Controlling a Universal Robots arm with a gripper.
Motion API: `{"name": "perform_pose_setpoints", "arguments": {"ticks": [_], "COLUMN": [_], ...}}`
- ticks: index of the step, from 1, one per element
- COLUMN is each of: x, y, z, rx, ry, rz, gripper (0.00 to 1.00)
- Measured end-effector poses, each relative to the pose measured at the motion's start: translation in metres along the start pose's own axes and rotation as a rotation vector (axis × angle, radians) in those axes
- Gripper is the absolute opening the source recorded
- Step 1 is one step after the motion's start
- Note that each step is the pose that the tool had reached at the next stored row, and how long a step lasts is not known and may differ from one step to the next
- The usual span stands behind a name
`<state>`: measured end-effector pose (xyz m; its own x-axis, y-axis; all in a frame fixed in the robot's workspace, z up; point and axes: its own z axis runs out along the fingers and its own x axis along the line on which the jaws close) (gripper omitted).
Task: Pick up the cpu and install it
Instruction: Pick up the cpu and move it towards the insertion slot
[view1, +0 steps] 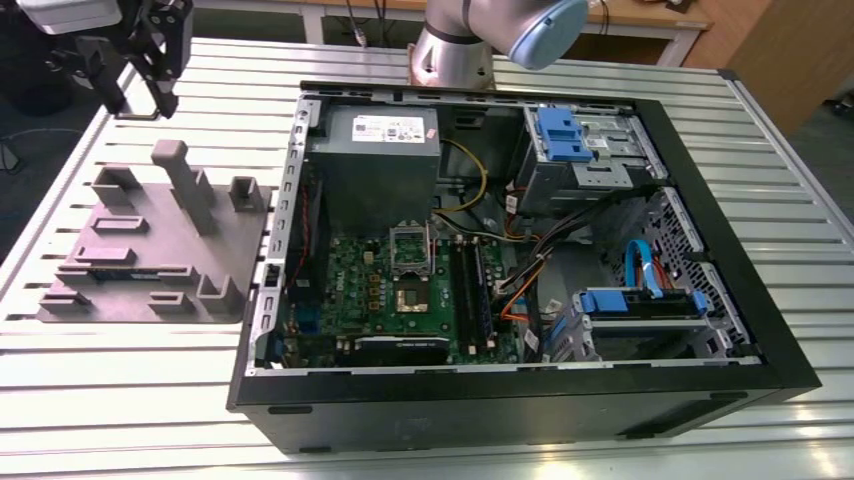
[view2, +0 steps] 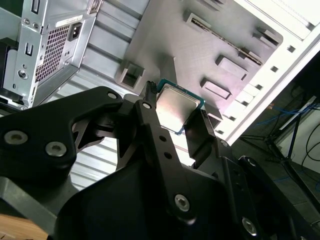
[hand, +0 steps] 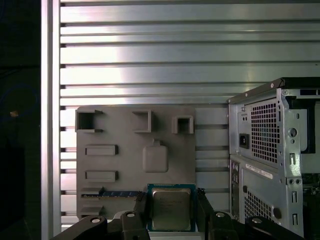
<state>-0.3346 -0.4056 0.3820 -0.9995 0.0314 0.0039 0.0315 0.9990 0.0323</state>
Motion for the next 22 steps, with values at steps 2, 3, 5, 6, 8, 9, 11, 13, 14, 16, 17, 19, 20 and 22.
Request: {"name": "perform_pose_setpoints", "arguments": {"ticks": [2, 3, 5, 6, 8, 9, 11, 13, 14, 16, 17, 19, 20, 22], "x": [-0.0008, -0.0009, -0.0014, -0.0022, -0.0028, -0.0032, -0.0039, -0.0046, -0.0049, -0.0055, -0.0057, -0.0063, -0.0065, -0.0070], "y": [0.0000, 0.0000, 0.0001, 0.0001, 0.0001, 0.0001, 0.0001, 0.0002, 0.0002, 0.0002, 0.0002, 0.0002, 0.0002, 0.0002], "z": [0.0000, 0.0000, 0.0000, -0.0001, 0.0000, -0.0001, 0.0000, 0.0000, 0.0000, 0.0000, -0.0001, 0.0000, -0.0001, -0.0001], "rx": [0.0000, 0.0000, 0.0000, 0.0001, 0.0001, 0.0001, 0.0000, 0.0001, 0.0000, 0.0000, 0.0001, 0.0000, 0.0000, 0.0000], "ry": [0.0000, 0.0000, 0.0000, 0.0001, 0.0000, 0.0000, 0.0000, 0.0001, 0.0000, 0.0000, 0.0001, 0.0000, 0.0001, 0.0001], "rz": [0.000, 0.000, 0.000, 0.000, 0.000, 0.000, 0.000, 0.000, 0.000, 0.000, 0.000, 0.000, 0.000, 0.000], "gripper": [0.47, 0.47, 0.47, 0.47, 0.47, 0.47, 0.47, 0.47, 0.47, 0.47, 0.47, 0.47, 0.47, 0.47]}}
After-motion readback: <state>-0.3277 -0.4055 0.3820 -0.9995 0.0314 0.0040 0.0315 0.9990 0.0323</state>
